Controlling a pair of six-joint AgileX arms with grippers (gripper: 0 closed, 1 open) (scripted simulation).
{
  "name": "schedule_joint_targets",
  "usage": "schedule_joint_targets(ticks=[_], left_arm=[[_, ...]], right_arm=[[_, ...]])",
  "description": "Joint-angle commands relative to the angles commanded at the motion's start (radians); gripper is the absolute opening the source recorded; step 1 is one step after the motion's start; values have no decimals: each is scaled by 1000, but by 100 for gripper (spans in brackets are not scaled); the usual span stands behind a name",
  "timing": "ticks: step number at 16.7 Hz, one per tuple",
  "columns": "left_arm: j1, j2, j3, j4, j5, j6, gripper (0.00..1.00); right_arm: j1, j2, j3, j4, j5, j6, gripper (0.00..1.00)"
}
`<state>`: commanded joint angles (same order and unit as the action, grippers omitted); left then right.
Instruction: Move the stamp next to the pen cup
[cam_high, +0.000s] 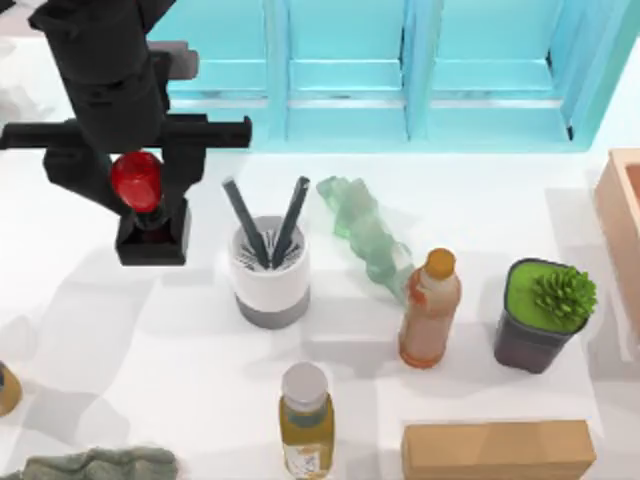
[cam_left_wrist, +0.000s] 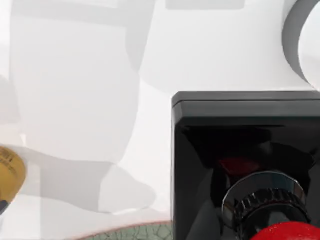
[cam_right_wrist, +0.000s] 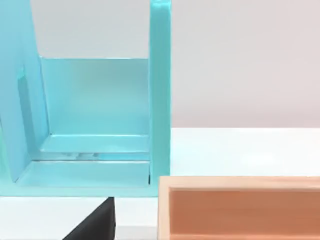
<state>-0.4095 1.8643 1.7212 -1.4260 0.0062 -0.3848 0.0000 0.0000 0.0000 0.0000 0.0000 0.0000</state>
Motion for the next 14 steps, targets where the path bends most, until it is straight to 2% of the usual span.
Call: schedule_joint_targets(ticks=[8, 14], left_arm=[[0, 0, 0, 0, 0, 0, 98], [0, 0, 0, 0, 0, 0, 100]], right_arm=[[0, 0, 0, 0, 0, 0, 100], [0, 0, 0, 0, 0, 0, 100]])
